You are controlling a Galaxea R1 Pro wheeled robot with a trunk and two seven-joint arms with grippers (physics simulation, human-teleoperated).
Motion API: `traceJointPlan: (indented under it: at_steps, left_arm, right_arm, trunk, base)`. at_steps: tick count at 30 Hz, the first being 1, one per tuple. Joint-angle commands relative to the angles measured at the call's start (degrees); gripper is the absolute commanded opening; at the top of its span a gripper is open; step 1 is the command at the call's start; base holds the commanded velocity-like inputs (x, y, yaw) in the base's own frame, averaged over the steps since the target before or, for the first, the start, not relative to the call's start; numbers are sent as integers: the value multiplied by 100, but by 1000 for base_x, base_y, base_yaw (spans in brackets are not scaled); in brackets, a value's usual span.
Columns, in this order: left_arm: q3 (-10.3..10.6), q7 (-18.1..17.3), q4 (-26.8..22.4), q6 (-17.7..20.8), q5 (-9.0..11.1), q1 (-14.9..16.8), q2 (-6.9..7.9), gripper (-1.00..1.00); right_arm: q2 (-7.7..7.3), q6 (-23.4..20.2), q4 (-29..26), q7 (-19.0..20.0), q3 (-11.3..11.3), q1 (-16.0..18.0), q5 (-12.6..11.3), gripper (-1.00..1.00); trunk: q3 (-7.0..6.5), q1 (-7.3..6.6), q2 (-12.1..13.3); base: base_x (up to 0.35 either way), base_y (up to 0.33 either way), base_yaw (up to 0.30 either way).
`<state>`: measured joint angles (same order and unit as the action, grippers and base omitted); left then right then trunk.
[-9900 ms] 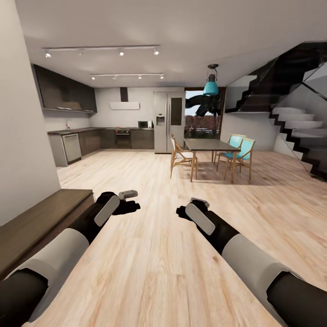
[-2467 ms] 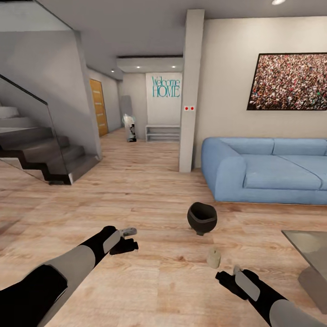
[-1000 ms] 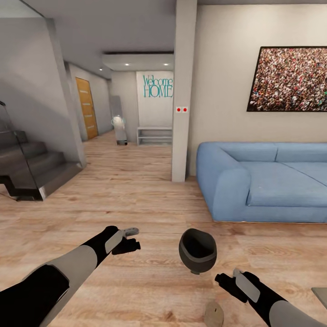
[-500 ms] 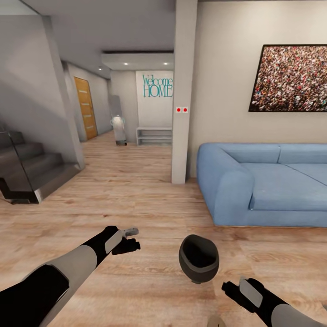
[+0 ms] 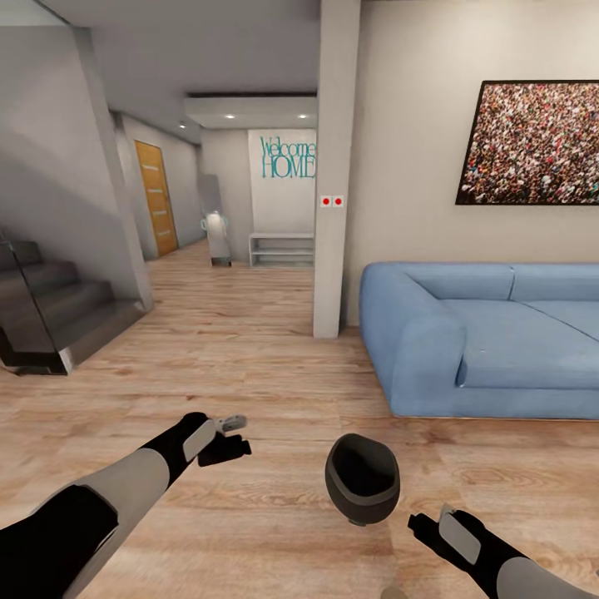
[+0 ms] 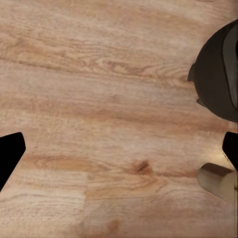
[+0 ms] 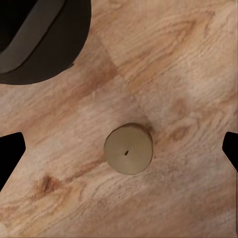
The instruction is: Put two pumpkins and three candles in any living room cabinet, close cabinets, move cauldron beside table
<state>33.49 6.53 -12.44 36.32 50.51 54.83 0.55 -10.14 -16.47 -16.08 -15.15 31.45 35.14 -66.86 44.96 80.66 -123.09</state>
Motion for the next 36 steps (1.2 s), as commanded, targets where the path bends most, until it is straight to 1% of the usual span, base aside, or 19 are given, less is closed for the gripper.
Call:
traceJointPlan:
  at_steps: [1,2,3,4,5,7,9,11,13,16,18,25,26,29,31,32,34,36]
  left_arm:
    - [30,37,-19,30,123,1,9,100]
    - [29,22,-19,36,202,1,14,100]
    - [28,6,-22,52,340,1,36,100]
    - [27,-1,-27,108,436,1,62,100]
    - [25,-4,-29,184,490,1,76,100]
    - [21,-82,-69,531,685,1,153,100]
    - [25,-358,-164,776,865,1,323,100]
    - [34,-802,-245,893,985,1,549,100]
    - [42,-1268,-279,982,1035,1,732,100]
    - [49,-1653,-295,1058,1056,1,851,100]
    - [49,-1778,-299,1083,1065,1,887,100]
    - [34,-1945,-259,1115,1090,1,929,100]
    - [31,-1983,-249,1117,1094,1,957,100]
    - [31,-2216,-237,1123,1130,1,1151,100]
    - [33,-2507,-234,1133,1236,1,1268,100]
    - [37,-2738,-232,1137,1298,1,1352,100]
    - [41,-2995,-228,1139,1338,1,1441,100]
    - [43,-3155,-225,1142,1354,1,1482,100]
  right_arm:
    - [-4,-25,-18,-41,37,2,12,100]
    - [-2,-33,-16,-41,37,2,61,100]
    - [0,-39,-13,-41,37,2,120,100]
    - [1,-42,-12,-41,37,2,146,100]
    - [2,-44,-11,-41,37,2,155,100]
    - [2,-36,-10,-41,37,2,176,100]
    - [3,-33,-9,-41,37,2,185,100]
    - [3,-32,-14,-41,37,2,188,100]
    - [3,-32,-16,-41,37,2,191,100]
    - [3,-38,-17,-41,37,2,197,100]
    - [3,-44,-17,-41,37,2,198,100]
    - [3,-23,-17,-41,45,2,199,100]
    - [3,-20,-17,-41,45,2,199,100]
    - [3,-15,-17,-41,46,2,204,100]
    - [3,-14,-17,-41,46,2,207,100]
    - [3,-14,-17,-41,46,2,207,100]
    - [3,-14,-17,-39,46,2,208,100]
    - [3,-12,-23,-35,46,2,210,100]
  trunk:
    - [6,-1,-3]
    - [6,-1,-3]
    - [6,-1,-3]
    - [6,-1,-3]
    - [6,-1,-3]
    - [6,-1,-3]
    - [6,-1,-3]
    - [6,-1,-3]
    - [42,43,-83]
    - [96,109,-203]
    - [132,153,-283]
    - [257,307,-564]
    - [275,329,-604]
    - [329,394,-725]
    - [365,438,-805]
    - [383,460,-845]
    - [419,504,-925]
    - [455,548,-1005]
  base:
    - [0,0,0]
    - [0,0,0]
    - [0,0,0]
    - [0,0,0]
    - [0,0,0]
    - [0,0,0]
    - [0,0,0]
    - [0,0,0]
    - [0,0,0]
    - [0,0,0]
    - [0,0,0]
    - [0,0,0]
    - [0,0,0]
    - [0,0,0]
    - [0,0,0]
    - [0,0,0]
    - [0,0,0]
    - [0,0,0]
